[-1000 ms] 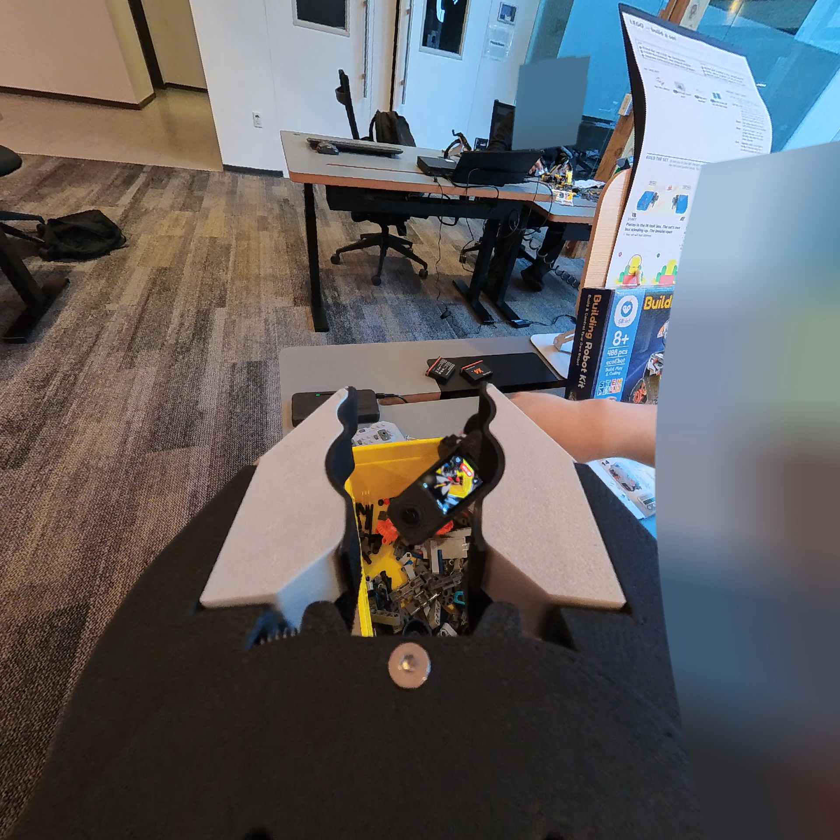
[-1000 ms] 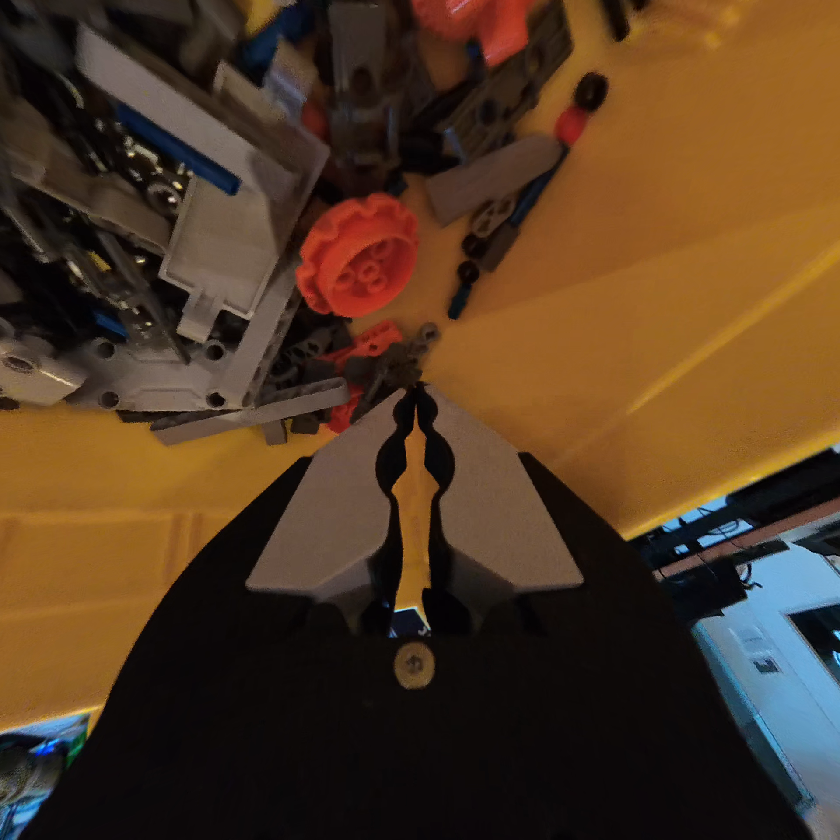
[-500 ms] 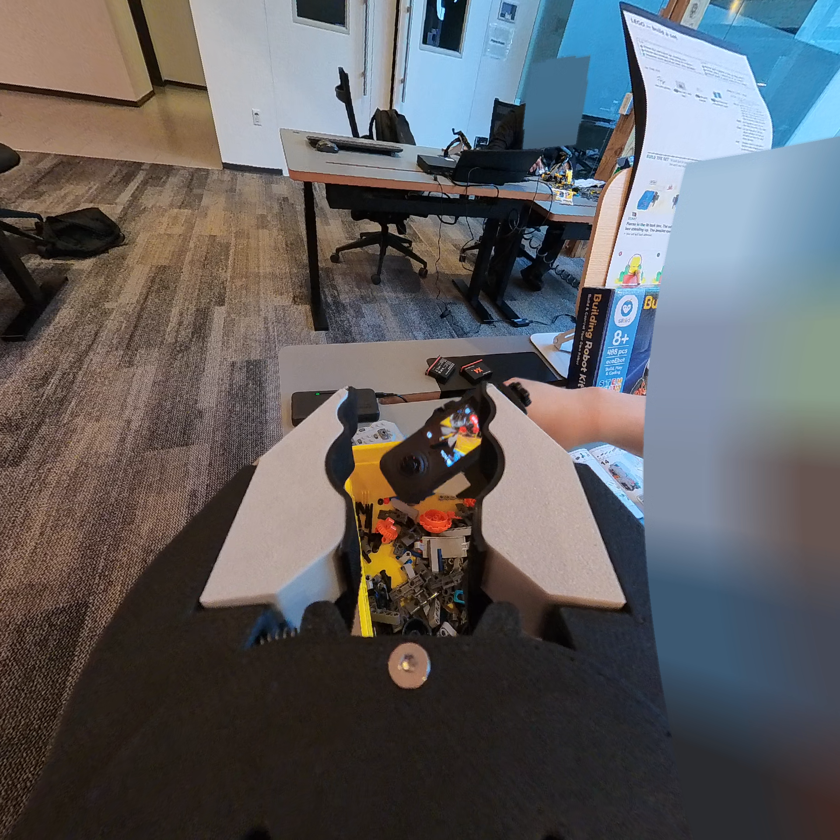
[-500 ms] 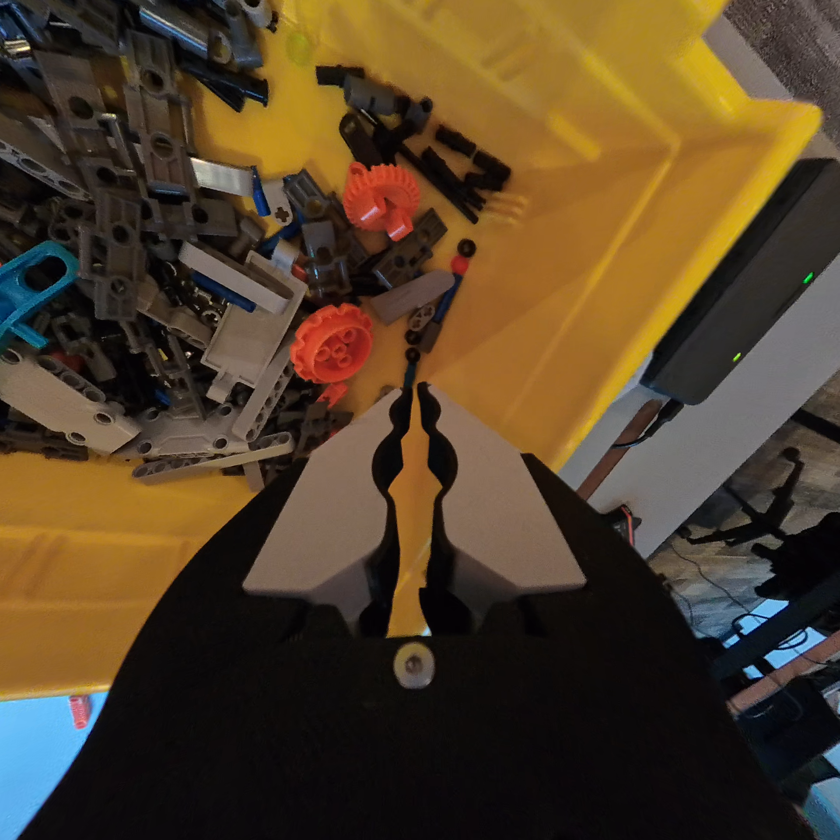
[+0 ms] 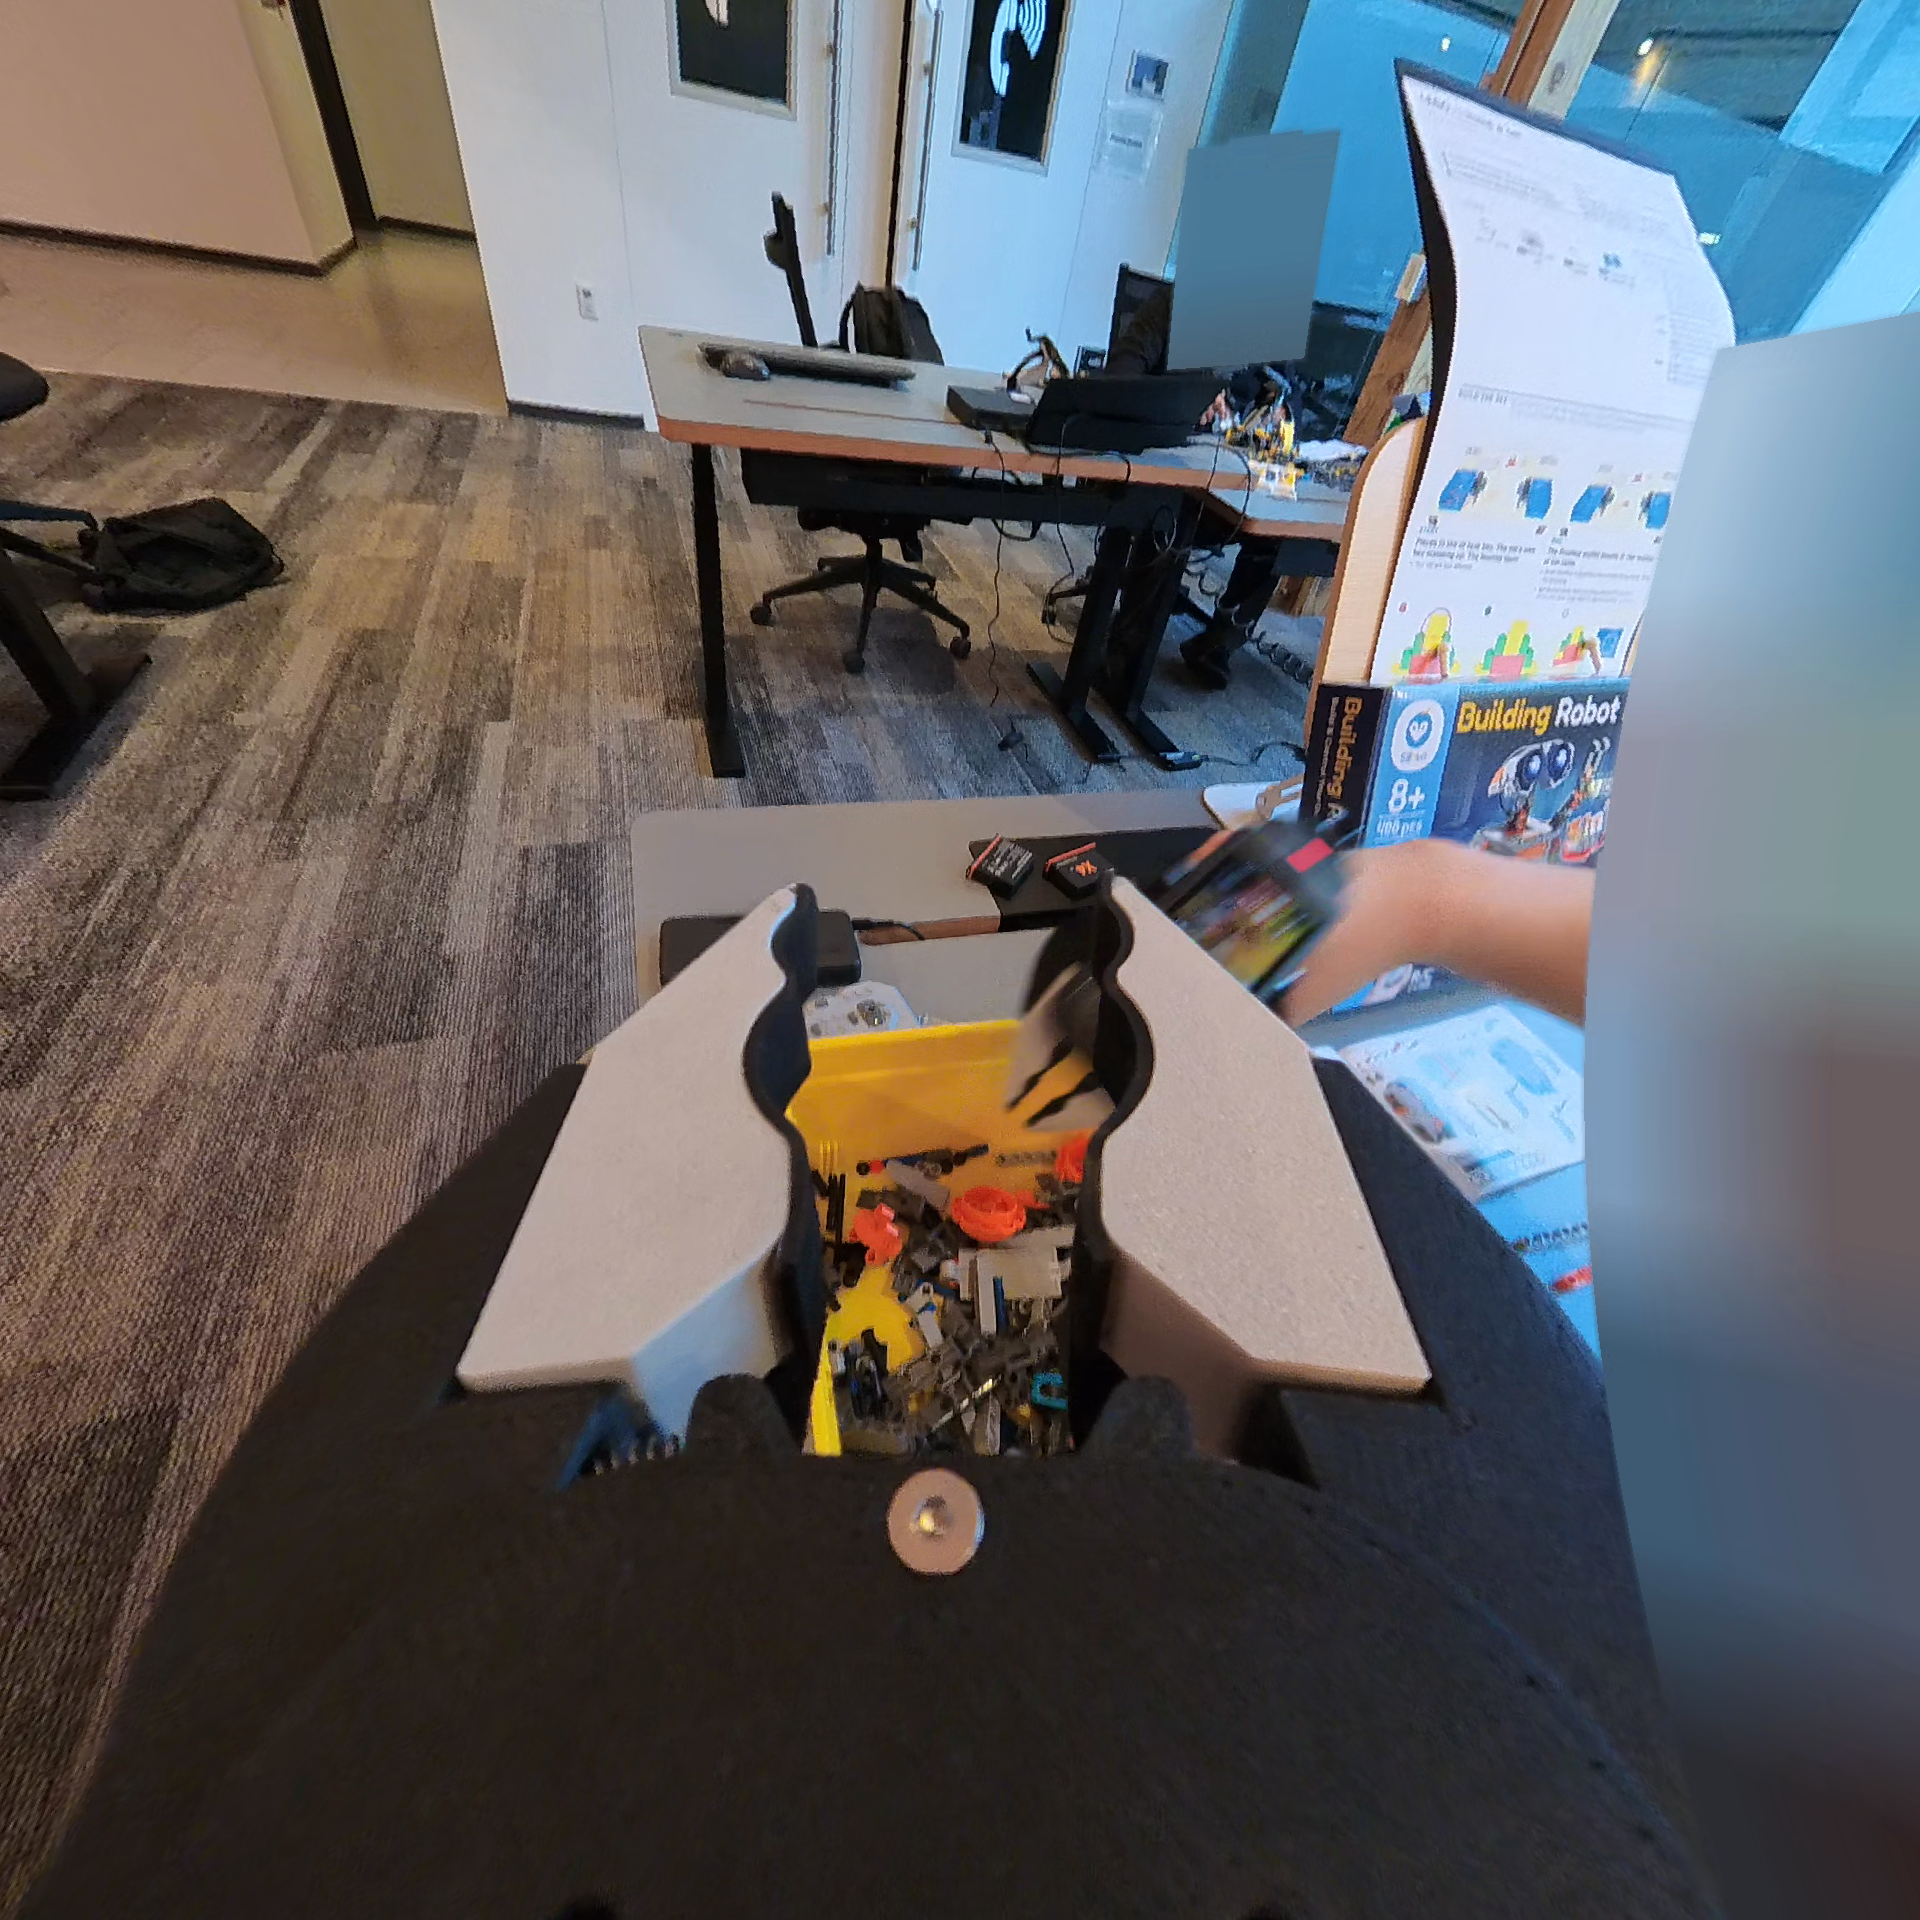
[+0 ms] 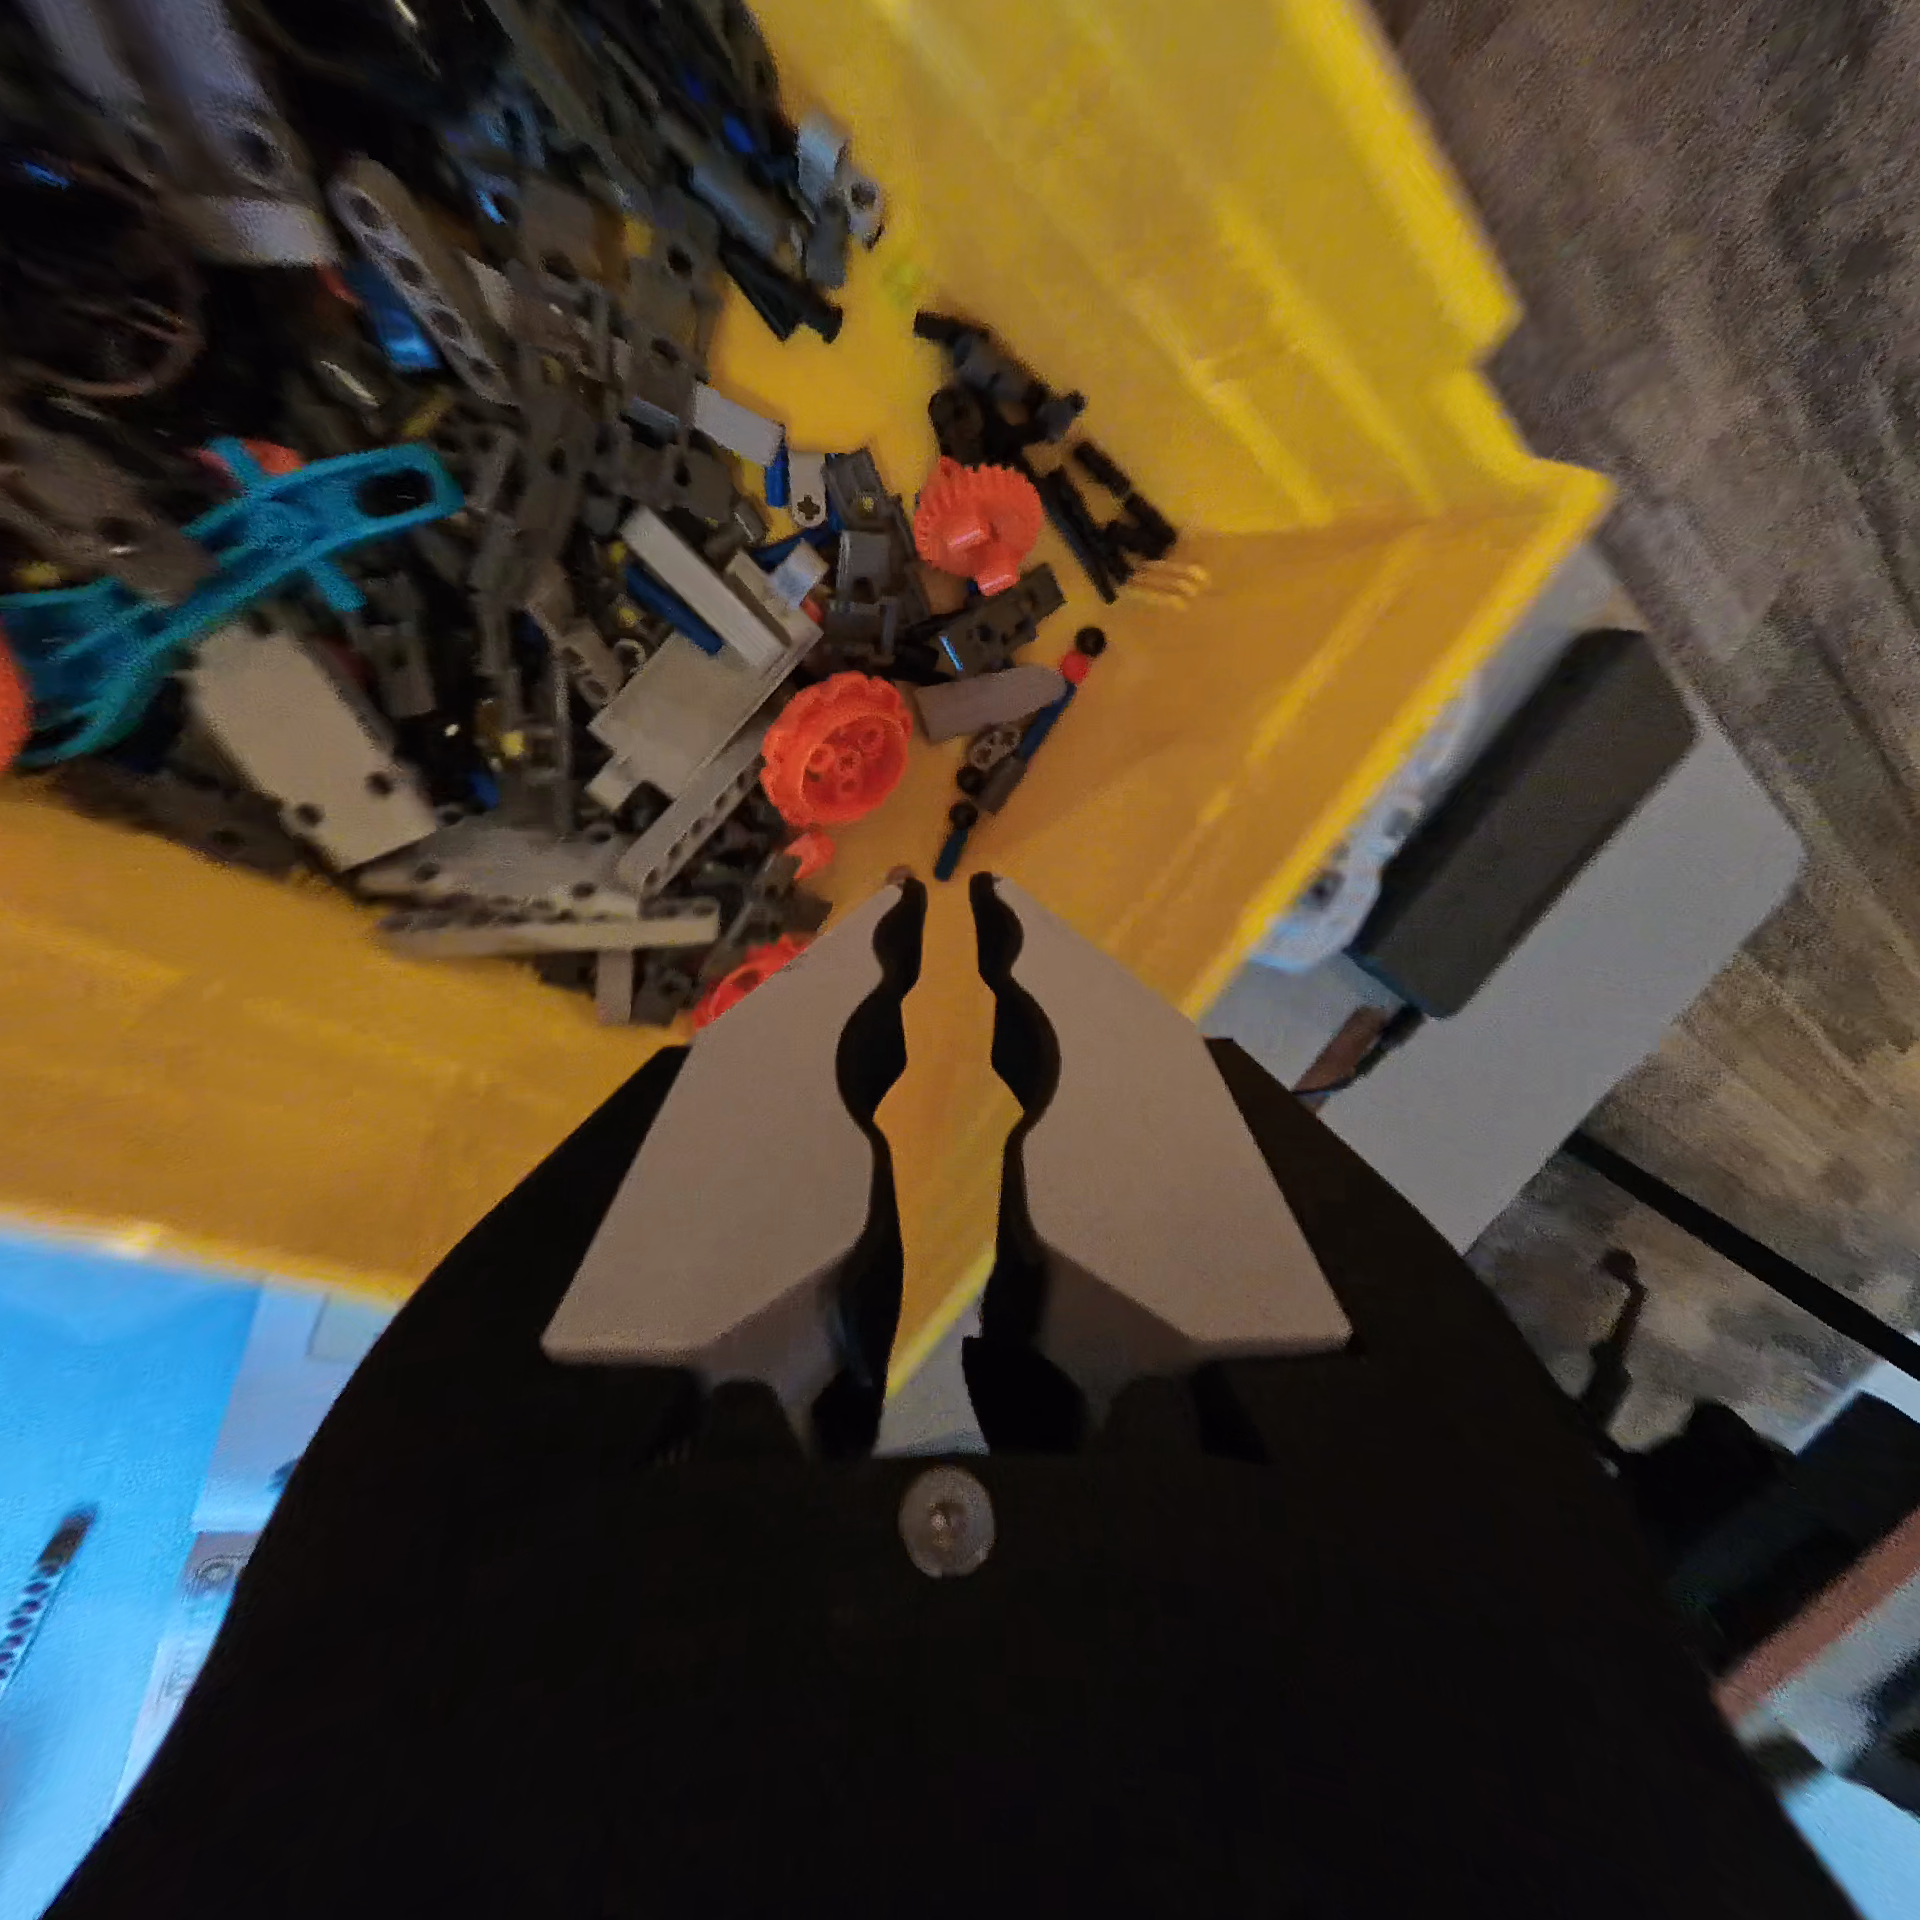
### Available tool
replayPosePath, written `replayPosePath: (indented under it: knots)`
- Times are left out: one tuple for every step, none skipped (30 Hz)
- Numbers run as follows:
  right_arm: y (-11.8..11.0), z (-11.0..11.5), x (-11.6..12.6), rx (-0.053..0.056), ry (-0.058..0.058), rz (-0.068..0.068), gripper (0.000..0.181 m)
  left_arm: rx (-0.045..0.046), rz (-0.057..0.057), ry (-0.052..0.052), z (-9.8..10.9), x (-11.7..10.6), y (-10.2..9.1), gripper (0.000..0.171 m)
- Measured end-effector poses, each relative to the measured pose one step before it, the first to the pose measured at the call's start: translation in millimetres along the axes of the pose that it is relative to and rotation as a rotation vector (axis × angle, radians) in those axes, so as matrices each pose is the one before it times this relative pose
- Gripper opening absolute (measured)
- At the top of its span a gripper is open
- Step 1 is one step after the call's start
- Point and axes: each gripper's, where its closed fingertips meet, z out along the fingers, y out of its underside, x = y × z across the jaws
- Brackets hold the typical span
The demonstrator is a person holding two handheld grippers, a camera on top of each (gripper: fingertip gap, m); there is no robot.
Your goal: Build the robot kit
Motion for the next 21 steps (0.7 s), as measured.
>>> replayPosePath:
  knots:
    - [2.57,-18.9,0.68,0.0641,0.013,0.0258,0.008,0.01266,0.0017,-0.004,0.97,-0.85,-1.51,0.05]
    - [4.06,-20.28,0.23,0.0642,0.0144,0.0412,0.008,0.01372,0.0025,-0.0066,1.15,-0.17,-2.13,0.05]
    - [6.15,-20.82,0.06,0.0575,0.0201,0.0505,0.009,0.01427,0.0028,-0.0046,1.02,0.53,-2.42,0.05]
    - [8.13,-21.31,-0.42,0.0524,0.0236,0.0554,0.011,0.01258,0.0033,-0.0043,0.54,1.31,-2.53,0.05]
    - [8.92,-21.62,-1.28,0.0527,0.0278,0.0572,0.015,0.00814,0.005,-0.0055,1.76,1.58,-1.96,0.05]
    - [9.61,-21.77,-2.53,0.0547,0.0277,0.0583,0.019,0.00399,0.0068,-0.0058,0.13,0.17,-0.96,0.05]
    - [10.59,-21.98,-4.02,0.051,0.0281,0.0576,0.022,-0.00023,0.007,-0.0026,1.01,1.79,-0.28,0.05]
    - [10.37,-22.5,-4.86,0.0562,0.0328,0.0479,0.024,-0.00405,0.0061,0.0026,2.76,2.56,0.26,0.05]
    - [9.94,-22.64,-4.84,0.0627,0.041,0.0437,0.025,-0.00822,0.0059,0.006,1.84,1.89,1.08,0.05]
    - [10.08,-22.57,-4.26,0.0624,0.0495,0.0432,0.027,-0.01126,0.0049,0.0084,4.27,3.29,1.3,0.05]
    - [11.19,-22.27,-4.18,0.0533,0.0541,0.0384,0.03,-0.01327,0.0039,0.0085,4.87,2.82,1.85,0.05]
    - [12.62,-21.19,-3.82,0.0428,0.0575,0.0328,0.035,-0.01631,0.0045,0.0063,5.9,1.86,2.83,0.05]
    - [14.89,-19.8,-1.85,0.0296,0.0709,0.0319,0.042,-0.01796,0.0064,0.0021,4.91,1.47,2.74,0.05]
    - [16.79,-17.65,-3.28,0.0193,0.0583,0.0373,0.056,-0.01698,0.008,0.0,5.76,1.54,2.16,0.05]
    - [16.8,-15.22,-3.7,0.0206,0.0532,0.0518,0.066,-0.01804,0.0057,-0.0037,3.59,3.08,4.03,0.05]
    - [16.14,-13.12,-2.79,0.0244,0.0549,0.0486,0.072,-0.02007,0.0071,-0.0037,3.54,2.71,3.84,0.049]
    - [16.35,-11.42,-2.89,0.0197,0.0523,0.0333,0.072,-0.02035,0.0072,-0.002,0.68,4.16,2.31,0.049]
    - [16.64,-9.88,-2.4,0.008,0.0552,0.019,0.069,-0.01684,0.0051,0.0027,4.84,3.7,2.11,0.049]
    - [15.8,-8.26,-4.25,0.004,0.0384,0.0013,0.062,-0.01069,0.0021,0.0087,3.73,4.15,1.78,0.049]
    - [12.86,-6.36,-3.87,0.0153,0.0319,-0.005,0.049,-0.00317,0.0014,0.0111,3.97,2.87,0.78,0.048]
    - [9.68,-4.11,-2.15,0.0218,0.0299,-0.0118,0.039,0.00806,0.0029,0.0125,5.34,4.19,-1.01,0.047]
